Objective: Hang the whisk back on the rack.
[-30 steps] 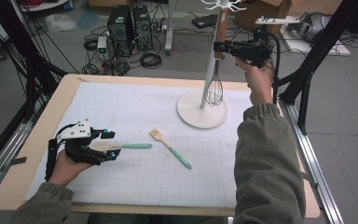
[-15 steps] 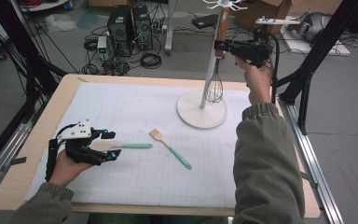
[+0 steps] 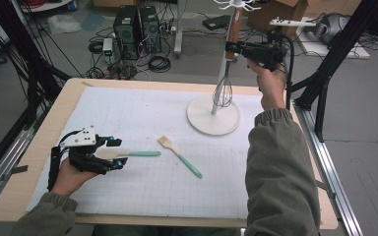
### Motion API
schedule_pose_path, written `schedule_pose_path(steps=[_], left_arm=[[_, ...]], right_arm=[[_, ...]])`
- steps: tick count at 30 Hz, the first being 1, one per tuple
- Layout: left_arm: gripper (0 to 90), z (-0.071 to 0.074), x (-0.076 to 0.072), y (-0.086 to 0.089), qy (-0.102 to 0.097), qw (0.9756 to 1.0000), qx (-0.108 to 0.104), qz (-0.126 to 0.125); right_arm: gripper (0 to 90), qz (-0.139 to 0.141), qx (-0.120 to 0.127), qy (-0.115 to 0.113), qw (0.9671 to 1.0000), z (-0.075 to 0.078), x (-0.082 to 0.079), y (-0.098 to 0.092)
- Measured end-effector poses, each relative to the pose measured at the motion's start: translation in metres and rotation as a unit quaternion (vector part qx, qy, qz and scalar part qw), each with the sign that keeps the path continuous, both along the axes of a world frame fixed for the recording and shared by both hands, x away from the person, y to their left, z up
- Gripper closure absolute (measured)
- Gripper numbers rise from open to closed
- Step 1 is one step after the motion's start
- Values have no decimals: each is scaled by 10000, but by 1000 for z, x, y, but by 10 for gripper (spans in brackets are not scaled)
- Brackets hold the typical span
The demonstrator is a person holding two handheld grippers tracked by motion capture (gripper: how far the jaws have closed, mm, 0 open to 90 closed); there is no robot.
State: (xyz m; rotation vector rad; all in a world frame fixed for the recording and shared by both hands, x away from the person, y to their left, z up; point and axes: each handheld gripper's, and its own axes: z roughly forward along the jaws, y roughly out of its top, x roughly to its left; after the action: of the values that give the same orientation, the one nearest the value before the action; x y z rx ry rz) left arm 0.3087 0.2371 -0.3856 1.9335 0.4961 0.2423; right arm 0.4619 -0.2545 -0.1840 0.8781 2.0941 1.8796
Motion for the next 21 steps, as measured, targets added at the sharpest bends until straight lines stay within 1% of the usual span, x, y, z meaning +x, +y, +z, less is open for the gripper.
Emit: schedule_pose_path(steps=[6,7,8,9,10,11,13,14,15,17,19,21], left_arm=[[278,0,0,0,21,10000,-35,-4],[278,0,0,1,21,10000,-33,0],[278,0,0,1,15,10000,-31,2],[278,0,-1,1,16,10000,-28,2],[278,0,-1,1,15,10000,-30,6],[278,1,-1,1,21,10000,-17,-3],[278,1,-1,1,12,10000,-19,0],[278,1,-1,1,11,10000,-25,-1],[278,1,-1,1,9,10000,-18,3],[278,1,0,2,16,10000,-23,-3],[278,1,-1,2,14,10000,-26,-1],[278,0,-1,2,30,10000,-16,3]], right_arm=[[704,-85,89,55,9999,-2,2,1],[706,-61,137,79,9999,-3,3,1],[709,24,188,117,9998,-3,3,1],[713,64,195,141,9997,-4,3,1],[713,49,154,170,9997,-4,3,2],[712,35,170,175,9997,-5,3,2],[710,-79,216,222,9995,-5,4,1],[710,-85,216,214,9995,-5,4,0],[707,-94,206,209,9995,-4,3,0],[702,-191,84,159,9997,-3,2,0],[696,-232,27,138,9996,-2,0,-1],[669,-324,-51,140,9994,-2,-1,-2]])
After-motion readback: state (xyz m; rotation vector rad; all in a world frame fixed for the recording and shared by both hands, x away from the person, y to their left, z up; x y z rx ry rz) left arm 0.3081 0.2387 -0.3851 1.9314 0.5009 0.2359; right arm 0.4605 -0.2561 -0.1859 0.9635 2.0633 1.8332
